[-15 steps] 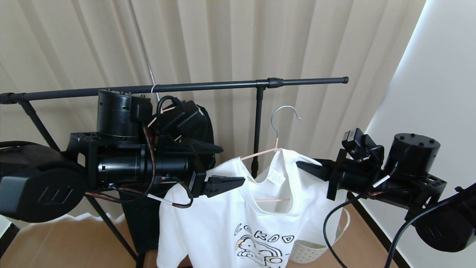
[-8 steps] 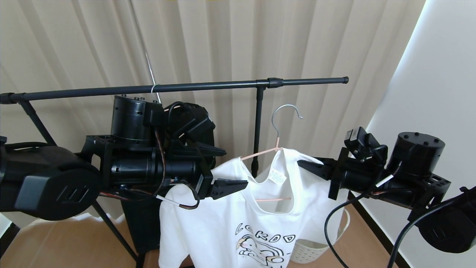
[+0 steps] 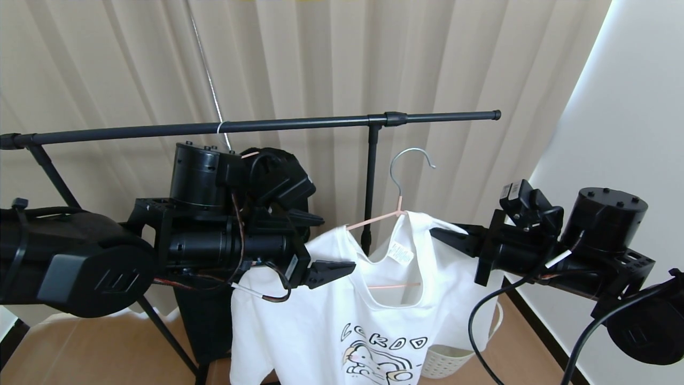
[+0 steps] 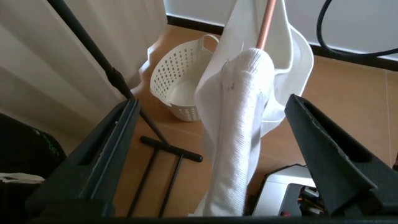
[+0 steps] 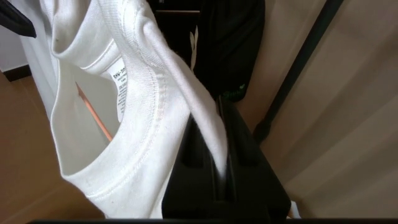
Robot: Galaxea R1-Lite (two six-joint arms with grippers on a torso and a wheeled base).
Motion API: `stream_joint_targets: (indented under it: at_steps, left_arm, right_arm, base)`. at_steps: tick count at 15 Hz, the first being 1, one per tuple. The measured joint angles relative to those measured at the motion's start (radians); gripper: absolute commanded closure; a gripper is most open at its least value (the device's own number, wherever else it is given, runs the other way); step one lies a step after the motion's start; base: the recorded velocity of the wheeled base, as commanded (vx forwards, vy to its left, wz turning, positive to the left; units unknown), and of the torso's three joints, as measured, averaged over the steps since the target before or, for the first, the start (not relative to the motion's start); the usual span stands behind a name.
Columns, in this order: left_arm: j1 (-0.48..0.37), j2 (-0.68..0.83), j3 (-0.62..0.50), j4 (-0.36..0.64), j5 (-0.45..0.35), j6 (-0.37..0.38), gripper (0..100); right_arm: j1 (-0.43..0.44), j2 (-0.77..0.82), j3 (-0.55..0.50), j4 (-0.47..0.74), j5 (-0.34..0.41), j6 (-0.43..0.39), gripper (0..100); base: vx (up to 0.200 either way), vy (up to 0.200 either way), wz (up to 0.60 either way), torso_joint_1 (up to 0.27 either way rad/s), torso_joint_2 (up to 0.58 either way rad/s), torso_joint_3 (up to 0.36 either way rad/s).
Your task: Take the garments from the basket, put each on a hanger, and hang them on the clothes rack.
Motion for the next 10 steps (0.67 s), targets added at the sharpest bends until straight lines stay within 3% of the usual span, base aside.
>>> stream_joint_targets:
  at_steps: [4,5,10]
  left_arm:
    - [0.0,0.003,0.0,-0.001,0.0,0.0,0]
    - [0.001,0.003,0.001,-0.001,0.0,0.0,100]
    - [0.0,0.001,0.014,-0.005,-0.004,0.003,100]
  right_arm:
    - [0.0,-0.005,0.0,0.0,0.0,0.0,100]
    - [-0.001,-0.006,0.0,0.0,0.0,0.001,100]
    - [-0.002,-0.011,0.0,0.0,0.0,0.002,100]
  base:
    - [0.0,0.0,0.0,0.0,0.0,0.0]
    - [0.0,0.0,0.0,0.0,0.0,0.0]
    - [0.0,0.0,0.0,0.0,0.0,0.0]
